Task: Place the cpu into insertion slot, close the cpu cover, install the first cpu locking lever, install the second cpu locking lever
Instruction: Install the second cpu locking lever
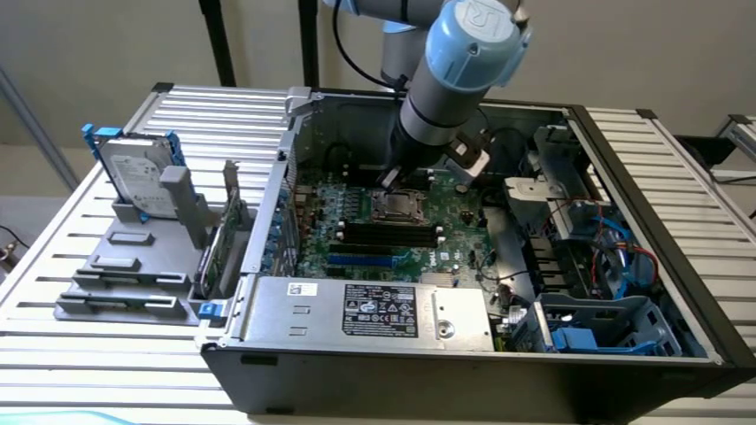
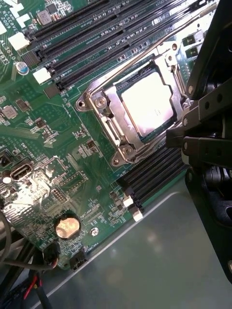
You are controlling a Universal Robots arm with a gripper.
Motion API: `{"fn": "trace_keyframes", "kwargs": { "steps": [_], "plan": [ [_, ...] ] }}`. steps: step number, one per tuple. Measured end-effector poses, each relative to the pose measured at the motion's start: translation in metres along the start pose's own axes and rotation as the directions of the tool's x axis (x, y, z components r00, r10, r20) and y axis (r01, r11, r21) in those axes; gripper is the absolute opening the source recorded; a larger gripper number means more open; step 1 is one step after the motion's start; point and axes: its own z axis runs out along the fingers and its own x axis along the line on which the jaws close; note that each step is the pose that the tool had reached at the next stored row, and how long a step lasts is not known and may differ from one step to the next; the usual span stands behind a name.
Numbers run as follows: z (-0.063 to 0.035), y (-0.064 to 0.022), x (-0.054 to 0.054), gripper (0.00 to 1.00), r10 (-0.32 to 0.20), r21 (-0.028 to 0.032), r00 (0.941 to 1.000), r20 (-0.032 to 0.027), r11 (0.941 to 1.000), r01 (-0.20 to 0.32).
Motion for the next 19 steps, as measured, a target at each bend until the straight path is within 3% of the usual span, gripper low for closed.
{"fn": "trace_keyframes", "kwargs": {
  "steps": [7,19],
  "plan": [
    [-0.0196,0.0075,-0.015,0.11,0.0,0.0002,1.0,0.0003,1.0,0.0],
    [-0.0449,0.0116,-0.04,0.11,0.0,0.0001,1.0,0.0004,1.0,0.0]
  ]
}}
